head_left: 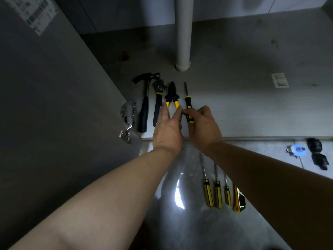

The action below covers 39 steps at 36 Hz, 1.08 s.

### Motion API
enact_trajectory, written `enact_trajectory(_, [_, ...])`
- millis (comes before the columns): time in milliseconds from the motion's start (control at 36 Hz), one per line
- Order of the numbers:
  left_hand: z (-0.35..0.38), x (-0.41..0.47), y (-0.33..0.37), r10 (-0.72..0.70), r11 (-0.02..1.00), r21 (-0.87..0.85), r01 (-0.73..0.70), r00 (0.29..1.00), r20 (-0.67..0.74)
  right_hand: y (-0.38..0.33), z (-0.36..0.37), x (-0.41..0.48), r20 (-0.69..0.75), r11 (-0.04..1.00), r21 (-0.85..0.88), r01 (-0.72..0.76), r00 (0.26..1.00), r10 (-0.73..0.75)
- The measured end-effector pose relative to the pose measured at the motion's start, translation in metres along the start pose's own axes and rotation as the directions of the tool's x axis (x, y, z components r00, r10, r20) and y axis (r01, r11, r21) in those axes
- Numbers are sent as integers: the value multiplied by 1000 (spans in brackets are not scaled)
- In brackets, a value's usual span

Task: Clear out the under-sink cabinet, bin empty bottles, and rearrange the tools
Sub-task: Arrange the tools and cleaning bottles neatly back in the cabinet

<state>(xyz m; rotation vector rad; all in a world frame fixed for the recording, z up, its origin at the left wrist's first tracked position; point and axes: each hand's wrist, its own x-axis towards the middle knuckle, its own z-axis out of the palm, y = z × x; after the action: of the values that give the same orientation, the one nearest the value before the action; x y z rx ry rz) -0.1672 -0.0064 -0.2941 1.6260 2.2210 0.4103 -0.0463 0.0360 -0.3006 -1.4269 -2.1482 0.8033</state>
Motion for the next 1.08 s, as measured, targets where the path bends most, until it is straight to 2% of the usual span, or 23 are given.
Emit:
enact_trajectory(139, [-3,-3,1,-12,1000,-1,12,1000,-8,1,-1,-3,2,999,38,16,1000,-16])
enact_trajectory(250, [-3,-13,3,22,998,66,-14,994,-110,6,-10,-8,51,997,45,56,997,-58])
enact_trajectory(361, [2,-29,5,100,974,221,-49,969,-224,15,-25,-19,101,991,-39,126,987,-121])
enact_trajectory(444, [7,-41,4,245,942,289,-172,940,-236,26,-40,-34,130,975,-110,195,975,-181])
enact_trajectory(528, [17,-54,3,479,840,340,-423,872,-101,43,-52,-56,208,937,-207,283,948,-240])
enact_trajectory(611, [30,-66,0,571,764,281,-581,811,124,61,-56,-76,409,903,-333,272,904,-122])
enact_trajectory(667, [40,-74,-3,503,785,191,-589,786,360,71,-56,-88,571,877,-411,250,820,34])
enact_trajectory(694, [46,-78,-4,432,824,137,-549,767,474,76,-54,-93,624,862,-446,239,774,108])
enact_trajectory(778, [62,-89,-5,266,931,6,-365,690,674,88,-42,-104,667,842,-521,139,682,300])
enact_trajectory(833, [71,-97,-3,260,957,-99,-271,662,703,95,-34,-108,651,841,-538,50,659,377])
enact_trajectory(917, [82,-106,1,247,967,-220,-126,662,708,99,-25,-111,629,845,-533,-40,650,427])
enact_trajectory(1000, [90,-107,3,230,972,-136,-190,678,698,93,-19,-114,623,840,-537,-84,632,461])
enact_trajectory(1083, [95,-106,2,221,974,-113,-196,718,660,80,-14,-118,598,826,-541,-161,616,512])
